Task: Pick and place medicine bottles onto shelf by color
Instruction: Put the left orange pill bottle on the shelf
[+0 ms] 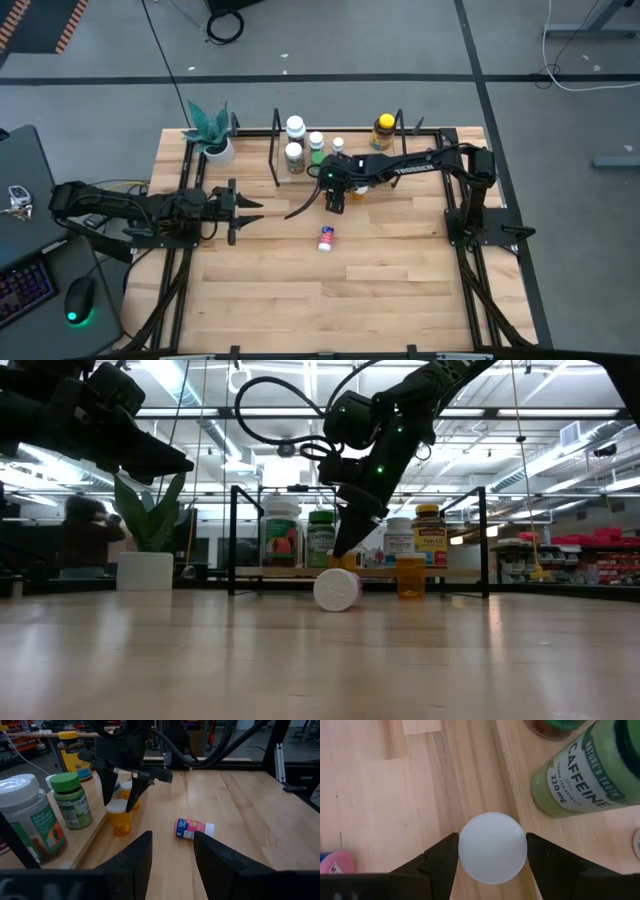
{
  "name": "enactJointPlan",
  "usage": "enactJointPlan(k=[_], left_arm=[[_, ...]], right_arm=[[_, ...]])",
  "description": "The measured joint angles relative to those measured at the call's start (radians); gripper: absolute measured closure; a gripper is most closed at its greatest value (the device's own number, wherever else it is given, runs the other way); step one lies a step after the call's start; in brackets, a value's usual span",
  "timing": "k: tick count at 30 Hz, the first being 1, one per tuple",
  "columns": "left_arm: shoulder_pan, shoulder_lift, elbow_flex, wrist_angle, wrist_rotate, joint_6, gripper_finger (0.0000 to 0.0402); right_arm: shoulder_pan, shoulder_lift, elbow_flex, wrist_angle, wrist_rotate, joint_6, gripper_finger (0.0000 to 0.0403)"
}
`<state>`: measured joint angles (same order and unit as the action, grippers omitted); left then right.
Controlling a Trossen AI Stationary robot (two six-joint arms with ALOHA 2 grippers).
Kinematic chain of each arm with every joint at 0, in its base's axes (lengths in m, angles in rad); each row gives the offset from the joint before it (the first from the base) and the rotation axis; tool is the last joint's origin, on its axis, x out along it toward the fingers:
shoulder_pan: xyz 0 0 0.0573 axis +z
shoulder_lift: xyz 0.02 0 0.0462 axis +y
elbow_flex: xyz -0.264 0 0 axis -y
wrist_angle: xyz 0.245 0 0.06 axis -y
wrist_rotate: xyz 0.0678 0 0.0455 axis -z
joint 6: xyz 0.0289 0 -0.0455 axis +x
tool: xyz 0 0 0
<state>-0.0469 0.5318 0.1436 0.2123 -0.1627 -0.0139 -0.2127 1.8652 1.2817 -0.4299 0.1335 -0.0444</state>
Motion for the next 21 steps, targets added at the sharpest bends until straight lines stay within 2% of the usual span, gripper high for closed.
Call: enactJointPlan(k=[13,21], left_arm=[[0.000,0.000,0.000,0.000,0.000,0.000,0.0257],[0.000,0.000,0.000,0.000,0.000,-0.001,0.0249]], right_arm=[[0.001,-0.001,0.129,-0.173,-0.041,0.001,0.0173],[0.001,-0.002,0.199,-0.279,-0.041,-0.009,0.0173]])
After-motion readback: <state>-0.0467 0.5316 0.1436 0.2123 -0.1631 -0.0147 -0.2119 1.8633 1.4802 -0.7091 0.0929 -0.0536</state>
